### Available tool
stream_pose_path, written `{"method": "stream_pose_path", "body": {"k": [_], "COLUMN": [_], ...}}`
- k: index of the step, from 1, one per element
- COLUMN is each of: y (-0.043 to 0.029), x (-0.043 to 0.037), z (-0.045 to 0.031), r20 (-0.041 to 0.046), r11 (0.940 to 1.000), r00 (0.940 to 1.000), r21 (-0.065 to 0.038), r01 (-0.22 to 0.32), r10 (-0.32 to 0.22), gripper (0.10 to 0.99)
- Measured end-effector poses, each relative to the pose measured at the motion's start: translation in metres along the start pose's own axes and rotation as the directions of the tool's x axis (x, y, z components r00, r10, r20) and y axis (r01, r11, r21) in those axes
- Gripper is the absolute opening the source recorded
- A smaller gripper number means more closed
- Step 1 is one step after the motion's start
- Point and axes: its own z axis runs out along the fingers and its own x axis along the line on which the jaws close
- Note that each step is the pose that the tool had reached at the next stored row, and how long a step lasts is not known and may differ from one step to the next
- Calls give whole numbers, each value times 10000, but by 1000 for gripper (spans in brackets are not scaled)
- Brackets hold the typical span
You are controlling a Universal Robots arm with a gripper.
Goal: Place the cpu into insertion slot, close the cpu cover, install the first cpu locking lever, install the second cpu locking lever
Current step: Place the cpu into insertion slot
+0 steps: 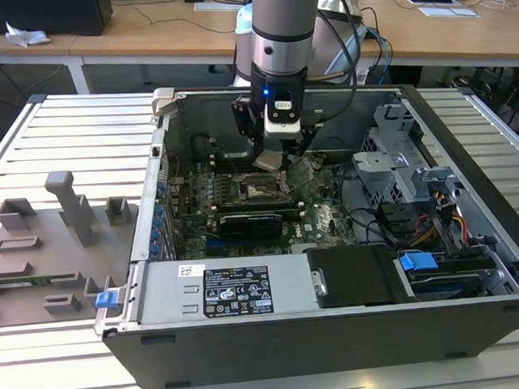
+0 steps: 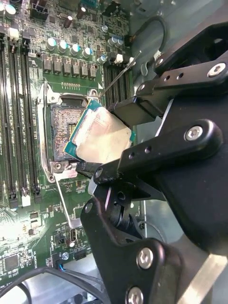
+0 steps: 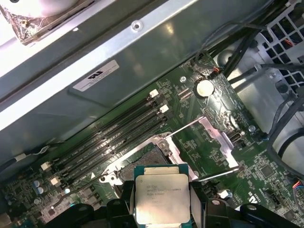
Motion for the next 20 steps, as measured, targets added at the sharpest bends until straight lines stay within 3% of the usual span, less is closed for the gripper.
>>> {"method": "stream_pose_path", "body": {"k": [10, 20], "y": [0, 0], "x": [0, 0], "z": [3, 6], "r20": [30, 69], "r11": [9980, 9901], "r00": [9980, 9901], "r21": [-12, -24], "r01": [-634, -1402], "r10": [634, 1402], "gripper": [545, 545]}}
